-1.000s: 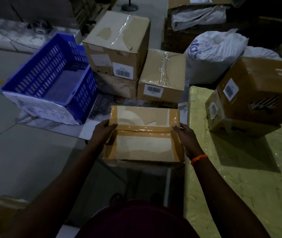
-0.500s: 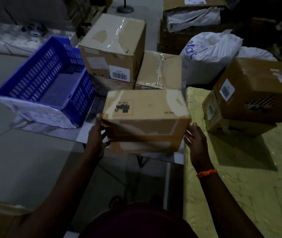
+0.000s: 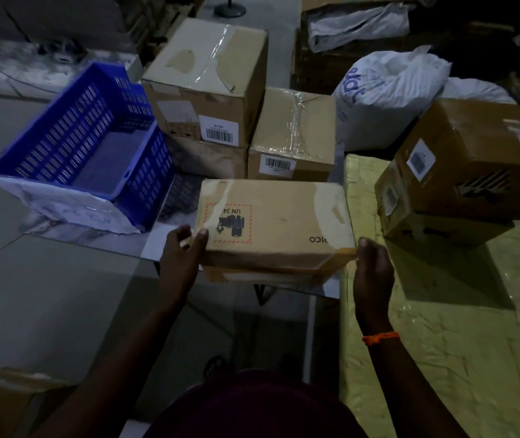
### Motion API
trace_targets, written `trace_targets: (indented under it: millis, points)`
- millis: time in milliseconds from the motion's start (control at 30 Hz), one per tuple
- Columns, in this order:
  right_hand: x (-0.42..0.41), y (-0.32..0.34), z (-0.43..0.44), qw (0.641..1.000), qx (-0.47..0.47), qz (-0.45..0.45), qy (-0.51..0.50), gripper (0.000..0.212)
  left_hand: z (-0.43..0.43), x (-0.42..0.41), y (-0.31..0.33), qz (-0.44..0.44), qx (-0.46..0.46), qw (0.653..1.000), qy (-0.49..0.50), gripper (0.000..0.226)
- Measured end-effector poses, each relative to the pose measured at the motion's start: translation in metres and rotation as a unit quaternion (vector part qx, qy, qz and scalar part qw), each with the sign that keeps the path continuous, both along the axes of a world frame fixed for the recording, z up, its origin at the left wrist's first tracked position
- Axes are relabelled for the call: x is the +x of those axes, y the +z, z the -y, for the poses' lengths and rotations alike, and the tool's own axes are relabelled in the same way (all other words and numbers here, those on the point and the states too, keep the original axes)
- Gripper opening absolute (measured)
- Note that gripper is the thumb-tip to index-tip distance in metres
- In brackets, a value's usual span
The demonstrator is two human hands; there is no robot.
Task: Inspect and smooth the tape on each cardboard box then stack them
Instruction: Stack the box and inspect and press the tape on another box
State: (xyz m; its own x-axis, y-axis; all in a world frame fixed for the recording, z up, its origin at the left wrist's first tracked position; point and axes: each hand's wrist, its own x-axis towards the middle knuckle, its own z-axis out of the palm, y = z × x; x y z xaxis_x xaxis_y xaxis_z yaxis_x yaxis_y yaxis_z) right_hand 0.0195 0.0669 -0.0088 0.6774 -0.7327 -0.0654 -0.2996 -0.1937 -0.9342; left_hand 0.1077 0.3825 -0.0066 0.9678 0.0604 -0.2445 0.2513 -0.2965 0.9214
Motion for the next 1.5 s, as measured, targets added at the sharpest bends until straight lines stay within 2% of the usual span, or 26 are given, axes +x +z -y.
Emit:
trace_targets:
  millis: [67, 133, 233, 333, 433, 567, 767, 900, 1000, 1233, 1367, 1500]
  points:
    - [0.006, 0.012, -0.009, 0.989, -0.133, 0.044, 0.049, 0.048, 0.009, 0.005, 0.011, 0.14, 0.146, 0.979, -0.026, 0.062]
    - [0.023, 0.02, -0.026, 0.954, -0.239, 0.061, 0.169, 0.051, 0.03, 0.011, 0.028, 0.253, 0.262, 0.921, -0.136, 0.061]
    - [0.058, 0.021, -0.053, 0.872, -0.359, -0.045, 0.329, 0.061, 0.064, 0.028, 0.03, 0.262, 0.328, 0.855, -0.304, 0.066]
    - [0.081, 0.017, -0.062, 0.81, -0.443, -0.117, 0.366, 0.063, 0.086, 0.04, 0.023, 0.242, 0.397, 0.813, -0.351, 0.067]
    - [0.084, 0.017, -0.062, 0.79, -0.468, -0.134, 0.373, 0.069, 0.088, 0.043, 0.018, 0.239, 0.414, 0.807, -0.346, 0.065]
    - [0.081, 0.018, -0.064, 0.779, -0.472, -0.16, 0.38, 0.069, 0.088, 0.038, 0.014, 0.246, 0.428, 0.799, -0.343, 0.062]
    - [0.082, 0.021, -0.061, 0.781, -0.464, -0.148, 0.391, 0.067, 0.088, 0.04, 0.018, 0.235, 0.426, 0.799, -0.352, 0.068]
    - [0.079, 0.02, -0.045, 0.781, -0.456, -0.171, 0.391, 0.082, 0.074, 0.038, 0.021, 0.217, 0.433, 0.808, -0.335, 0.078]
    - [0.072, 0.018, -0.029, 0.792, -0.453, -0.195, 0.359, 0.09, 0.046, 0.039, 0.012, 0.207, 0.448, 0.815, -0.304, 0.074]
    - [0.065, 0.01, -0.021, 0.786, -0.475, -0.177, 0.354, 0.08, 0.033, 0.035, -0.002, 0.235, 0.453, 0.808, -0.296, 0.067]
    - [0.066, 0.007, -0.021, 0.786, -0.473, -0.183, 0.353, 0.076, 0.033, 0.035, 0.0, 0.224, 0.45, 0.811, -0.301, 0.069]
    - [0.07, 0.013, -0.017, 0.784, -0.452, -0.193, 0.379, 0.08, 0.034, 0.037, 0.007, 0.209, 0.439, 0.815, -0.315, 0.077]
